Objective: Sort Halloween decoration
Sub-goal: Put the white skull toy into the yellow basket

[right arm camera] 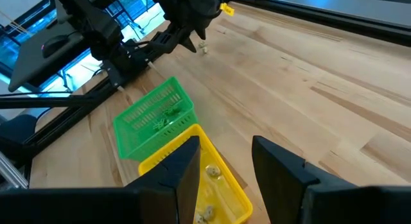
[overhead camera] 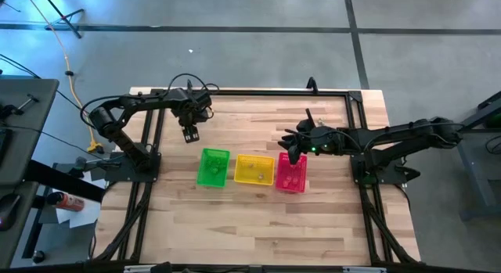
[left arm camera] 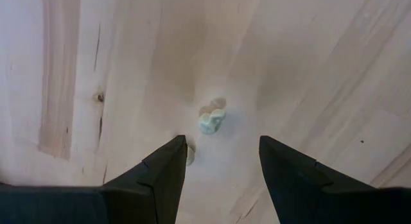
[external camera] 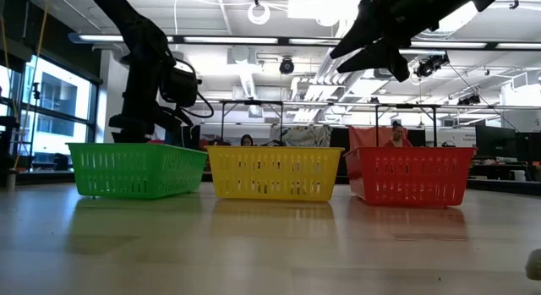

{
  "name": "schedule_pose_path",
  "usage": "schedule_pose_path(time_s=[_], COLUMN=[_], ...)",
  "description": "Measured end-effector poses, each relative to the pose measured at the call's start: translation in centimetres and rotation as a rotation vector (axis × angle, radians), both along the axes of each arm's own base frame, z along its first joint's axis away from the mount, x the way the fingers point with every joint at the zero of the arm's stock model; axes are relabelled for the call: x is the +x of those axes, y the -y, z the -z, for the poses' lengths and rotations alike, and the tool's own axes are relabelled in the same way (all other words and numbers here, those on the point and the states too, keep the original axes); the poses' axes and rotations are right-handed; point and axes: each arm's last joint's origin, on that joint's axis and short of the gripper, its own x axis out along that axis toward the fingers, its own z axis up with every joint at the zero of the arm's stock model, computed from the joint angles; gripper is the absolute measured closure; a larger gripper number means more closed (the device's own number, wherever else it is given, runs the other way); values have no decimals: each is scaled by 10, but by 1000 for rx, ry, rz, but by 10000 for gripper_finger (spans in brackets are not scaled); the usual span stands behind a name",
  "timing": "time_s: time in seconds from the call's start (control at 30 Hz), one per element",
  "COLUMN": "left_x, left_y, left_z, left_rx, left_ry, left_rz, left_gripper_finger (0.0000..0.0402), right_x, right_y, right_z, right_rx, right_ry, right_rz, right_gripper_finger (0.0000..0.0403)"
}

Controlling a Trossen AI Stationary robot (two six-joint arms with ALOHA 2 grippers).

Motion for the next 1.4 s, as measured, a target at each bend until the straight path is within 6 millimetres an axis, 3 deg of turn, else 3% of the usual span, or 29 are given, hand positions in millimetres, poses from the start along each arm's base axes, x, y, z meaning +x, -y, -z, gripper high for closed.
schedule_pose_path(time_s=[0.53, 0.97, 1.4], left_x=[0, 7, 7], left_y=[0, -10, -13], left_z=[0, 27, 29], left_rx=[-6, 25, -14], left_ry=[-7, -83, -48], left_rz=[0, -13, 18], left_gripper_finger=[216, 216, 222], right_x=[1, 1, 1], right_y=[0, 0, 0], right_z=[1, 1, 0], right_rx=[-8, 14, 36], right_ry=[-3, 4, 12], right_rz=[15, 26, 39], right_gripper_finger=[265, 265, 265])
